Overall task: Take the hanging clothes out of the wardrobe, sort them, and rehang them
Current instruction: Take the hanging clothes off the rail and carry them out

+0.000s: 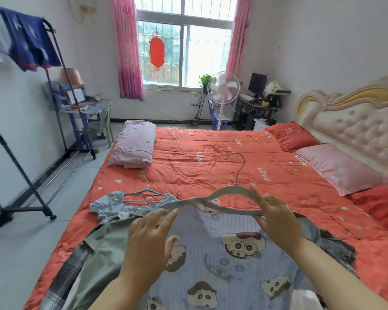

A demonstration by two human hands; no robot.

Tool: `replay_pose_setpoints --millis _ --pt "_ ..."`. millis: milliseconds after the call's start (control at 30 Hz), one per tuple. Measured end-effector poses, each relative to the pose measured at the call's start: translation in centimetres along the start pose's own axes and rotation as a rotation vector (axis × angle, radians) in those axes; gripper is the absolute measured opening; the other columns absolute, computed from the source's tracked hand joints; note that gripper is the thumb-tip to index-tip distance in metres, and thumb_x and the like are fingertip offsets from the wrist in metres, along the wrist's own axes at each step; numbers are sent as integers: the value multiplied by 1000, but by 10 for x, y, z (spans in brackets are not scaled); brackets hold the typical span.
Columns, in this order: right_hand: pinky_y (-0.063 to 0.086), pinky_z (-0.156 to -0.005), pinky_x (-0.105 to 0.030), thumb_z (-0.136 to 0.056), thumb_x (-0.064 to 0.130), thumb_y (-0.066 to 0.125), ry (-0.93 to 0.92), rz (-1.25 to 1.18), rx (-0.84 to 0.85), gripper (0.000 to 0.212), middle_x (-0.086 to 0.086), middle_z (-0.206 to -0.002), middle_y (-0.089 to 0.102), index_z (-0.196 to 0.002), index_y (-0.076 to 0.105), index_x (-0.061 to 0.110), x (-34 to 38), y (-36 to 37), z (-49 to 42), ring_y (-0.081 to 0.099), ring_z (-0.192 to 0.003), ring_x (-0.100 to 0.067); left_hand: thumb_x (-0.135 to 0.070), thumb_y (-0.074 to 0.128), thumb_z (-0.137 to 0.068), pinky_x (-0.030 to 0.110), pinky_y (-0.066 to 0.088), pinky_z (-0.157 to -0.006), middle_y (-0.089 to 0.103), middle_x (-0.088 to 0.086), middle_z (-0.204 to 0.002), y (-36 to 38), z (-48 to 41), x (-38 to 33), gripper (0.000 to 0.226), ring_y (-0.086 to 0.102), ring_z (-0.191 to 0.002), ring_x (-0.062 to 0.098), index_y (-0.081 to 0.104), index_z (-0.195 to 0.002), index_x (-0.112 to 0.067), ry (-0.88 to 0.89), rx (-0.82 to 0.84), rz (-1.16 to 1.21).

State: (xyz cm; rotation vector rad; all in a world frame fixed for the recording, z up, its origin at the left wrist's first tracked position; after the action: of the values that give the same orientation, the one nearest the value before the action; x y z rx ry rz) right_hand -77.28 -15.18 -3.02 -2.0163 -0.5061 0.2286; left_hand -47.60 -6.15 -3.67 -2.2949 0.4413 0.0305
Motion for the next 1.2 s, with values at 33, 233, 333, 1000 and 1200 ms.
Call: replay_pose_setpoints --millis 33,233,333,1000,1200 --pt "54 -64 -43 -64 14 84 21 -8 38 107 1 -80 55 -147 17 23 -9 15 -14 56 -69 -21 -22 94 -44 33 32 -84 62 2 -103 5 0 6 86 46 -97 15 52 -119 -22 -12 -4 -12" --pt "20 -111 -52 -89 20 55 453 169 444 79 -7 -149 25 -150 5 28 -45 107 -71 26 -135 -29 -26 93 -44 41 50 -77 60 -4 -99 54 8 24 82 45 -94 11 54 -116 -24 -82 69 -116" --pt "26 -108 -44 -92 21 52 387 56 550 66 -5 -151 25 -148 18 25 -31 145 -66 29 -135 -28 -32 73 -55 37 42 -82 62 -5 -96 74 16 28 61 49 -93 11 54 -113 -28 -135 72 -156" --pt "39 -99 -30 -91 20 49 -426 -238 638 52 0 -136 43 -141 36 24 244 123 -87 44 -121 -21 -26 91 -45 36 51 -61 66 -3 -86 -97 61 91 58 65 -71 19 71 -99 -20 -620 197 -462" --pt "34 -105 -30 -93 18 51 -841 -394 553 57 3 -141 39 -145 29 24 447 41 -44 38 -127 -19 -23 75 -74 43 44 -86 62 4 -114 -262 175 100 54 59 -102 27 59 -125 -15 -992 140 -705"
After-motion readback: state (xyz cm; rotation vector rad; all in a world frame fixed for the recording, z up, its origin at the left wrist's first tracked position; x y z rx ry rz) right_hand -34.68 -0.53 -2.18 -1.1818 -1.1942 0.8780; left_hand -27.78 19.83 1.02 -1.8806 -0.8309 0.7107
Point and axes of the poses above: each hand's wrist, its own z-axis away from the middle knuckle, its own y-axis out of the palm, x = y × z, the point moved 3 cm from there along -z, towards the middle knuckle
